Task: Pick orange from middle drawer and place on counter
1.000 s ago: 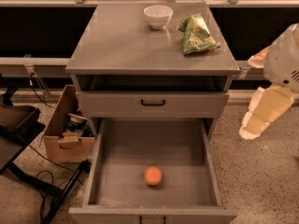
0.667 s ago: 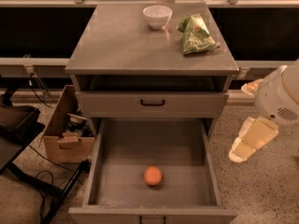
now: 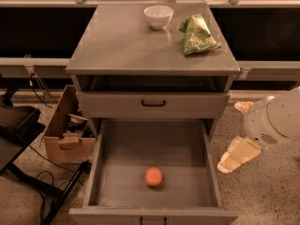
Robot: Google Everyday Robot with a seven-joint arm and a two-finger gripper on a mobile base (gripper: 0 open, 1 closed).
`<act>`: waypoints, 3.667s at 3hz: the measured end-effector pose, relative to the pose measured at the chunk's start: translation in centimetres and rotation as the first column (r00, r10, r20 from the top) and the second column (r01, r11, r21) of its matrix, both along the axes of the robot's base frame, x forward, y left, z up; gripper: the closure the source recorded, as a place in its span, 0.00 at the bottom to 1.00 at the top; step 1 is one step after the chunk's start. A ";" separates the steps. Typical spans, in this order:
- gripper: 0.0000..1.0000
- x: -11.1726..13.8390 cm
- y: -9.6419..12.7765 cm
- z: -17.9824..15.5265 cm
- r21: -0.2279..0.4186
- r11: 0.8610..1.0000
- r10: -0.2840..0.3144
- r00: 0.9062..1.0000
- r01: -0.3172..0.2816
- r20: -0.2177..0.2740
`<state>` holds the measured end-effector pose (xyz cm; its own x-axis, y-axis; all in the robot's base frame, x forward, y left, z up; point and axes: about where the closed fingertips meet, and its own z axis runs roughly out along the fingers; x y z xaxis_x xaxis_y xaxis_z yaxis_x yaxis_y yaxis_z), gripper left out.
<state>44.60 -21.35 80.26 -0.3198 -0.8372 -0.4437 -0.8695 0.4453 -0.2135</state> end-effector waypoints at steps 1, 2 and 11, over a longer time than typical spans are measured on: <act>0.00 0.0 0.0 0.1 0.000 1.000 0.001 1.000 -0.001 0.000; 0.00 0.8 1.7 -2.7 0.025 1.000 0.007 1.000 -0.007 0.003; 0.38 8.1 22.9 -41.8 0.389 0.919 0.125 0.982 -0.062 -0.138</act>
Offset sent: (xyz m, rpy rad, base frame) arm 0.0270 0.0539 -0.0968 0.0903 -0.0077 0.0181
